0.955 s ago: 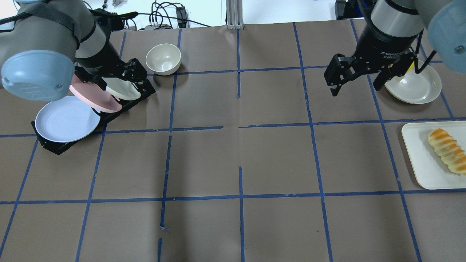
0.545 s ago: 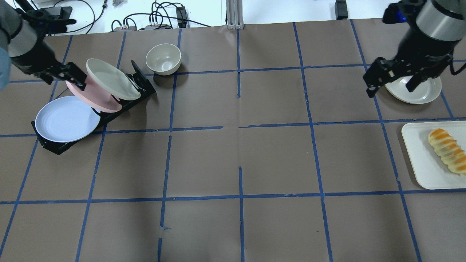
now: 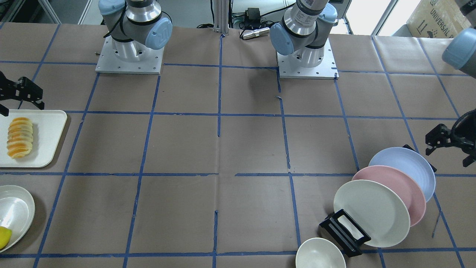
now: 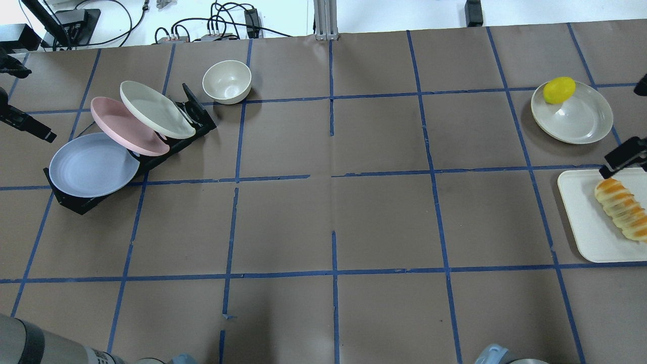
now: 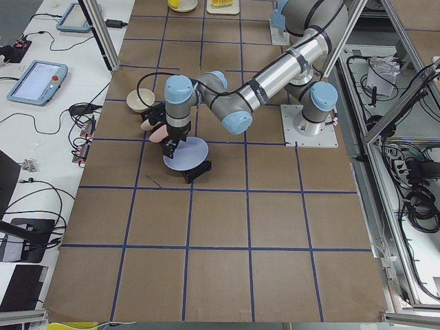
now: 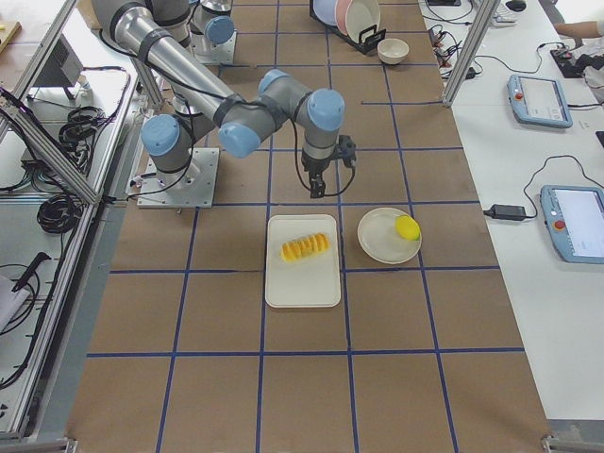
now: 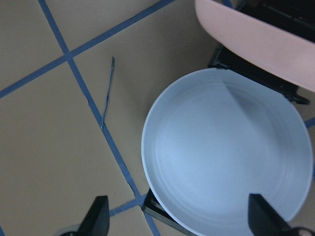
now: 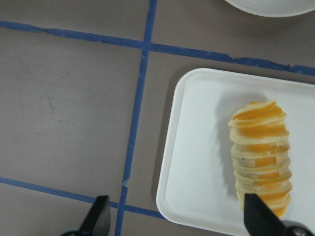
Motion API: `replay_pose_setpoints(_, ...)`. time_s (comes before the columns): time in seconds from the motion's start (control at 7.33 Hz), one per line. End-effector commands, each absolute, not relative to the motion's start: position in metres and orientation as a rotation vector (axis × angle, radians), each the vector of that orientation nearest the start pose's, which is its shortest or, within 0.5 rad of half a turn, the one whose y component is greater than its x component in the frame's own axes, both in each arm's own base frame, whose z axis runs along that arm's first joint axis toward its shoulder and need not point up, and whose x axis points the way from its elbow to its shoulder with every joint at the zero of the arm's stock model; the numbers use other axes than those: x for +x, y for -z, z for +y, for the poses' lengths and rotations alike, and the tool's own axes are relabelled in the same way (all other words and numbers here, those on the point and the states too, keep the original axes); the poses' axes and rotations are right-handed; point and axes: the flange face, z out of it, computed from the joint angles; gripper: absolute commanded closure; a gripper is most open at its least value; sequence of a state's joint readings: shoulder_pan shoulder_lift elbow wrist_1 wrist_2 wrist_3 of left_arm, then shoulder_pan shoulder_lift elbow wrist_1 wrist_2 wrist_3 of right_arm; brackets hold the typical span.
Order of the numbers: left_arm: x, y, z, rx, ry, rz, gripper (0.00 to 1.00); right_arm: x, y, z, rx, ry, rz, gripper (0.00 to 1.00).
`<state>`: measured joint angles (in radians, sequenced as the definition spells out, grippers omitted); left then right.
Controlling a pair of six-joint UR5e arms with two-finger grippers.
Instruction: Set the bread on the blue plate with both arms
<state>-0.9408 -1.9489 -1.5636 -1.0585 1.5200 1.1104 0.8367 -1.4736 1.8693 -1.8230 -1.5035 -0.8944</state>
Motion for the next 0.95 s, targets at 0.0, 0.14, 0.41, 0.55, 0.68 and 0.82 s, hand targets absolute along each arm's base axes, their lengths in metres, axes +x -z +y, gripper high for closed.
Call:
replay_pose_setpoints(0.0,0.284,-0.3,-0.626,0.788,0.238,2.999,0.0,-0.31,-0.235,-0.441,-0.136,-0.062,2.886,0.05)
replay_pose_setpoints(0.14,0.282,-0.278,-0.635,0.814,0.275,3.048,0.0,-0.34,-0.205,-0.43,-0.176,-0.057,2.86,0.08)
replay_pose_setpoints(0.41,0.285,-0.243,-0.633,0.812,0.286,3.128,0.0,-0.349,-0.189,-0.426,-0.172,-0.066,2.842,0.11)
replay_pose_setpoints(0.55,0.285,-0.237,-0.633,0.812,0.278,3.137,0.0,-0.348,-0.19,-0.426,-0.172,-0.066,2.842,0.11)
replay_pose_setpoints(0.68,0.289,-0.23,-0.636,0.81,0.274,3.143,0.0,-0.343,-0.187,-0.426,-0.172,-0.073,2.834,0.15)
replay_pose_setpoints(0.82,0.291,-0.223,-0.638,0.808,0.267,3.151,0.0,-0.341,-0.19,-0.426,-0.166,-0.078,2.834,0.48)
